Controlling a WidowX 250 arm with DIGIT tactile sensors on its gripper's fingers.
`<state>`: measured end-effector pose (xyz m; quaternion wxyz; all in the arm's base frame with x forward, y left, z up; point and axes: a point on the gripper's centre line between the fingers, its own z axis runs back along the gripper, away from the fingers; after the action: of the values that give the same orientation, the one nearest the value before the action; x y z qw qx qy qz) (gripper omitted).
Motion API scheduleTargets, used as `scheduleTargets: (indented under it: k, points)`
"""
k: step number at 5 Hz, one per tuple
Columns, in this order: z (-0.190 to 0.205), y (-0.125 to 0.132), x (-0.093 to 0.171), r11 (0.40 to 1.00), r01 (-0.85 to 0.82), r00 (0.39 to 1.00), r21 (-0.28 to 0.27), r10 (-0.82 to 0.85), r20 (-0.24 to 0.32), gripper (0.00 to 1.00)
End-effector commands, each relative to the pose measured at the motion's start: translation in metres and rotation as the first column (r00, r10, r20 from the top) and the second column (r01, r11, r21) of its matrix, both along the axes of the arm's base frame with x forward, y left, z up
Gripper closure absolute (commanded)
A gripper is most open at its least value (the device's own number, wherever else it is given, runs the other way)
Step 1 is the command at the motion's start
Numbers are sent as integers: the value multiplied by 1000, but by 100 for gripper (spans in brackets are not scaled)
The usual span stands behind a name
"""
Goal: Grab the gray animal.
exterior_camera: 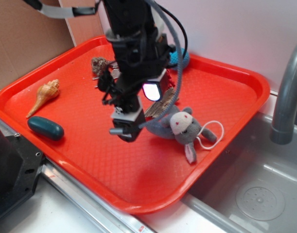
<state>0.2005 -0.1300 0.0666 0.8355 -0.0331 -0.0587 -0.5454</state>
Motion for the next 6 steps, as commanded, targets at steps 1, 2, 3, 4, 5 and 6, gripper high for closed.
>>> scheduleTargets:
  k: [1,2,3,4,5,6]
  points:
    - [-5,-21,-5,999,47,998,-13,-46,48,0]
    - [-10,-27,-5,1000,24,998,17,-25,63,0]
    - [-12,-29,-2,999,31,999,31,-32,38,0]
    - [-15,-32,2,998,25,1000,52,-26,15,0]
    - [-21,-36,14,996,-39,999,86,39,3,0]
    - [-27,-39,25,989,-83,996,120,86,-24,9]
